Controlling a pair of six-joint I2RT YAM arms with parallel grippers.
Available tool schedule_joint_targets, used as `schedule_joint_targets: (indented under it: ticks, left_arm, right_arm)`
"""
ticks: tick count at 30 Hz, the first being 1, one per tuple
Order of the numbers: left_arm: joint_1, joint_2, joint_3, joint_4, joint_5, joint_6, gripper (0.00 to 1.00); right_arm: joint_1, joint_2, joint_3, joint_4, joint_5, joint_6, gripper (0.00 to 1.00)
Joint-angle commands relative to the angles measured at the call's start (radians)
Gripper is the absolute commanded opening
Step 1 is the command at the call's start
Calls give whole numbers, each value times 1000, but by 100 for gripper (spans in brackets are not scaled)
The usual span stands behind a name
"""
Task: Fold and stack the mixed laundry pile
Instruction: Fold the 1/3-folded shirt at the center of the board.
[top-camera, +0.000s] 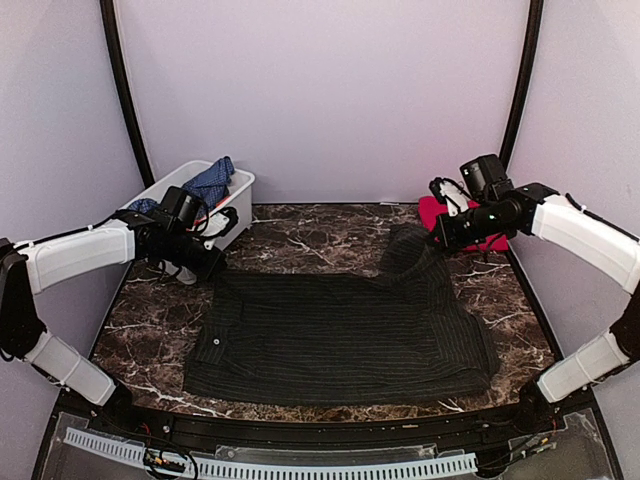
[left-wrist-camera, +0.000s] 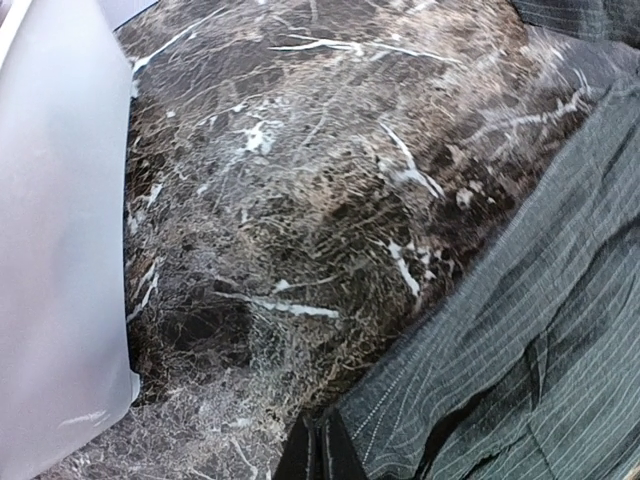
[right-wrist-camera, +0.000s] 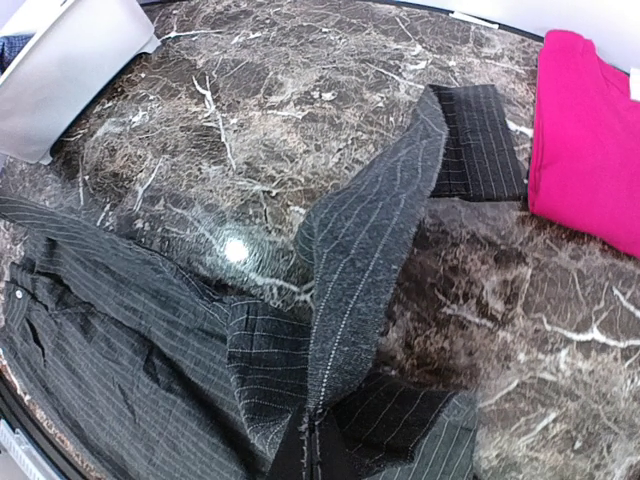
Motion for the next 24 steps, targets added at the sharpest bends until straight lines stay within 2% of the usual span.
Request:
schedule_joint_targets:
  ticks: [1,7,15,24]
  left_arm:
    - [-45,-63,-52,-27,-27,103,0]
    - [-152,-94,-124,-66,-115,208,0]
    - [-204,-137,-161,-178,-187,256,0]
    - [-250,-123,-182,-256,-138,284,0]
  right_arm:
    - [13,-84,-79,-10,-21,52,0]
    - [42,-151,-160,-41,-43,96,0]
    - [83,-251,-243,-132,-75,229,0]
    - [222,-275,-362,-165,-64,389,0]
